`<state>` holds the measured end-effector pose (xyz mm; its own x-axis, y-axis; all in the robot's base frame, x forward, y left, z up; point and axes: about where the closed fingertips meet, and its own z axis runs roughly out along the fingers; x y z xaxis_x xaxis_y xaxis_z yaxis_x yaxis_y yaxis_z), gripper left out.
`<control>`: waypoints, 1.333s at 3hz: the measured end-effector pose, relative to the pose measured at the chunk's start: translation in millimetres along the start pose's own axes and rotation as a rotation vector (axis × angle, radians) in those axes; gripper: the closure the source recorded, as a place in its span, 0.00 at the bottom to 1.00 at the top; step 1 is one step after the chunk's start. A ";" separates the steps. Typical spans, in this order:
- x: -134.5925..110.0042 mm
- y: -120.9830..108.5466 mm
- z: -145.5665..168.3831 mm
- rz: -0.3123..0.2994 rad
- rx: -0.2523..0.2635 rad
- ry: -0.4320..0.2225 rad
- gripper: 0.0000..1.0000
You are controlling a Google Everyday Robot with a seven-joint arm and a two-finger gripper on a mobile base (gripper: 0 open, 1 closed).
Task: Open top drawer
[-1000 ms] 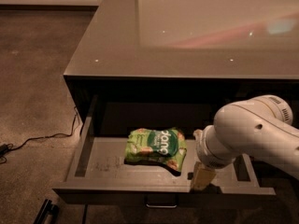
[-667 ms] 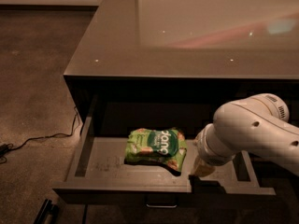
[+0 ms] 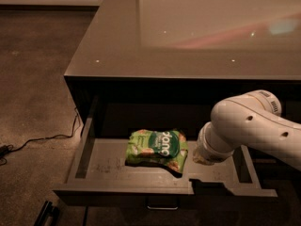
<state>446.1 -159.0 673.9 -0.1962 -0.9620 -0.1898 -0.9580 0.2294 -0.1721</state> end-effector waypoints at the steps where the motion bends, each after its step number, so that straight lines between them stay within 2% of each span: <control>1: 0.2 7.3 18.7 -0.001 -0.054 -0.003 1.00; 2: 6.1 16.4 36.9 0.011 -0.106 0.001 1.00; 3: 13.2 27.9 45.9 0.028 -0.137 0.012 1.00; 4: 17.9 39.7 43.9 0.043 -0.139 0.031 1.00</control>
Offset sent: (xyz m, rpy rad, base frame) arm -0.0157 0.0022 -0.0649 0.0363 0.1698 0.0056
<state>413.7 -160.6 621.1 -0.2422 -0.9563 -0.1638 -0.9678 0.2500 -0.0289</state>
